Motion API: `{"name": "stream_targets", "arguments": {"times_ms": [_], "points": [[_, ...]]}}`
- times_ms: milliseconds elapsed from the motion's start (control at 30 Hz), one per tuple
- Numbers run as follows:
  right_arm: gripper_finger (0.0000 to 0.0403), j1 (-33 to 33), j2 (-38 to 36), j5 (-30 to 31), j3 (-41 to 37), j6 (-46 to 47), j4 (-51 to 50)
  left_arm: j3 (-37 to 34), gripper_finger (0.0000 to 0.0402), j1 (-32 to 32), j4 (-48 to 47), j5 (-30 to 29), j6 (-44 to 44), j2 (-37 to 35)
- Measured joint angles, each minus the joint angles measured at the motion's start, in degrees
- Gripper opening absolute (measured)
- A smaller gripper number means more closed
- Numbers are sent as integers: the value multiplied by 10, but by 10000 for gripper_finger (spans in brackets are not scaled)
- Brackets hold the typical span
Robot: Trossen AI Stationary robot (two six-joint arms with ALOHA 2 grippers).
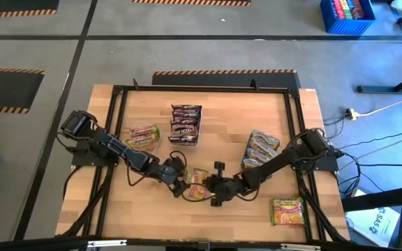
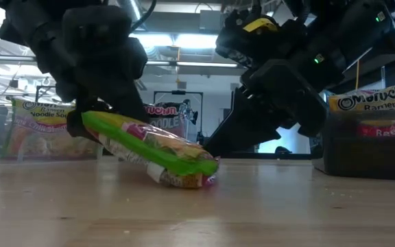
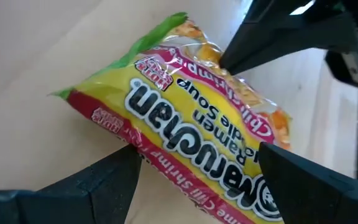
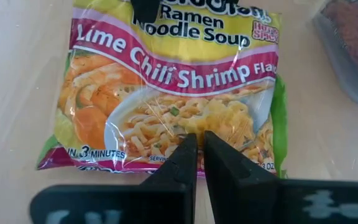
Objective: Sort Maruchan noodles
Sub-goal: Put the green noodle pack into the left transparent bin
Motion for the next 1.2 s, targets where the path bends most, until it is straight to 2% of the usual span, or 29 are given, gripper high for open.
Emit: {"name": "stream_targets", "arguments": {"times_ms": [233, 400, 567, 700, 967, 1200], "points": [[18, 0, 1, 1, 0, 0, 3, 0, 316, 17, 13, 15, -57, 12], [18, 0, 1, 1, -1, 0, 5, 0, 316, 29, 91, 35, -86, 49], [18, 0, 2, 5, -2, -4, 6, 1, 313, 42, 166, 72, -75, 91], [18, 0, 3, 4, -2, -4, 5, 6, 281, 48, 183, 91, -67, 109], [18, 1, 1, 6, -2, -7, 3, 16, 180, 48, 175, 93, -14, 111], [18, 32, -53, 30, -3, 23, -75, 19, 151, 48, 172, 88, 36, 108]]}}
